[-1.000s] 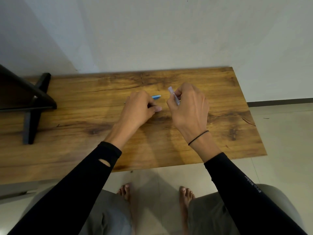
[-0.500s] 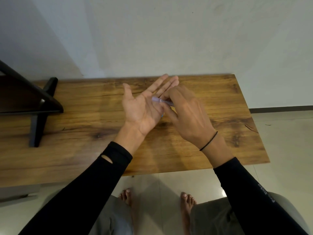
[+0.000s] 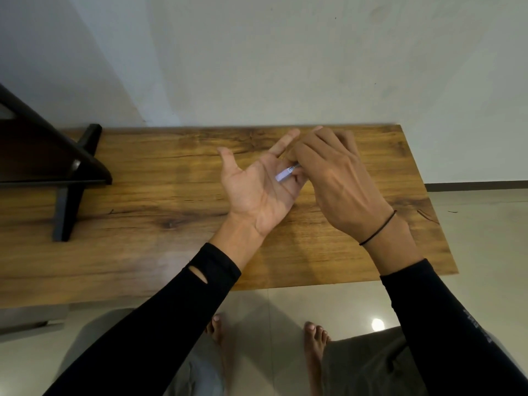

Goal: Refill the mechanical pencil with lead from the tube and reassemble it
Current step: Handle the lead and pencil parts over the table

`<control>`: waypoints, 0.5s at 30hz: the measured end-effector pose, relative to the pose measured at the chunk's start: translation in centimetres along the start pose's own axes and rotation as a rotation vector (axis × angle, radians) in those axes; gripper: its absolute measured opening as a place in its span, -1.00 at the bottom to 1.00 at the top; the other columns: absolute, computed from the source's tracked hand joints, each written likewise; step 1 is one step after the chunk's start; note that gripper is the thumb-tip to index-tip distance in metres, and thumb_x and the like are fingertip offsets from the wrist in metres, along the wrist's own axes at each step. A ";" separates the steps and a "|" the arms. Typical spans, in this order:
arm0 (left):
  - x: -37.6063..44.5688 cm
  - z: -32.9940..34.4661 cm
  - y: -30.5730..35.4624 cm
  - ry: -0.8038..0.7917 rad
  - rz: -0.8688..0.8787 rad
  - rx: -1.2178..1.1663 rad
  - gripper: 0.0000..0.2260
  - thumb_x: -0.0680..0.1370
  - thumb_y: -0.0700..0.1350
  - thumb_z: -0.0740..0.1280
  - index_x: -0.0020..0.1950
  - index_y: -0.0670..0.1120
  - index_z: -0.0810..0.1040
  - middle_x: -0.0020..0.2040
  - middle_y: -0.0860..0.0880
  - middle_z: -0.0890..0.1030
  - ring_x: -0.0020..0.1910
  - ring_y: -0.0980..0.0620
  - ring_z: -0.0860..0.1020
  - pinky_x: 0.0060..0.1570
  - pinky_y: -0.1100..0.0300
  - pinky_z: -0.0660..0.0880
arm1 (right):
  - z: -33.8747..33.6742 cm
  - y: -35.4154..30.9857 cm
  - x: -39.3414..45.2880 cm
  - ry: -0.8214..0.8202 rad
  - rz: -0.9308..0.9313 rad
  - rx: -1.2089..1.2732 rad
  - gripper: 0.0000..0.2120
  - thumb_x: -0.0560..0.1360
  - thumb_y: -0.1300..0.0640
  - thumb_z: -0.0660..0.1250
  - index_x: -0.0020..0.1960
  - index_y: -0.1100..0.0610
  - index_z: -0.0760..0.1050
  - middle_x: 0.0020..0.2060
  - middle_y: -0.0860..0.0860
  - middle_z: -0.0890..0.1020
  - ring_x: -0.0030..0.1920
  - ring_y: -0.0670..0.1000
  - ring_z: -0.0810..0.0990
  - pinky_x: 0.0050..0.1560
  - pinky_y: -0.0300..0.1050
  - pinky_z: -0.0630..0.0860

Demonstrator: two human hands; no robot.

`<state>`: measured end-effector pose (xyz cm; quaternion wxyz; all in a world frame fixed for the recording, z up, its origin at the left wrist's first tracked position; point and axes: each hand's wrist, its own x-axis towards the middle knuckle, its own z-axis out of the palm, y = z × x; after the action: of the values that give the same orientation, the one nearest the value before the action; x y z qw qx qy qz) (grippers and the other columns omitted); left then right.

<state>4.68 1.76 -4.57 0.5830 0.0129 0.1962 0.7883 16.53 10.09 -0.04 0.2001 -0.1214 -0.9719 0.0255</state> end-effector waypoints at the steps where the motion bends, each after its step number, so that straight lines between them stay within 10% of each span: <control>1: -0.1 0.2 0.0 0.000 0.000 -0.004 0.17 0.51 0.64 -0.22 0.69 -0.32 0.24 0.34 -0.31 0.63 0.18 -0.13 0.52 0.29 0.05 0.41 | -0.1 0.0 0.0 -0.001 0.002 -0.009 -0.76 0.55 0.41 0.21 0.08 0.19 0.57 0.04 0.09 0.65 0.10 0.22 0.59 0.24 0.13 0.42; 7: -0.5 1.0 -0.2 -0.010 -0.008 -0.015 0.17 0.51 0.64 -0.21 0.69 -0.31 0.23 0.43 -0.23 0.28 0.13 -0.09 0.45 0.24 0.09 0.40 | -0.5 0.0 0.0 -0.011 0.005 -0.045 -0.75 0.56 0.39 0.17 0.10 0.19 0.55 0.08 0.09 0.64 0.15 0.19 0.58 0.27 0.06 0.35; 15: -0.5 0.5 -0.6 -0.065 -0.019 -0.024 0.15 0.51 0.64 -0.17 0.69 -0.28 0.24 0.45 -0.29 0.40 0.27 -0.15 0.51 0.41 0.01 0.42 | -0.9 0.3 0.0 0.063 0.010 -0.071 -0.74 0.62 0.35 0.09 0.07 0.20 0.54 0.11 0.12 0.65 0.28 0.22 0.61 0.35 0.10 0.33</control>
<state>5.54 1.62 -4.25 0.5966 0.0297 0.1675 0.7843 17.00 10.41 0.75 0.2262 -0.1340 -0.9647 -0.0121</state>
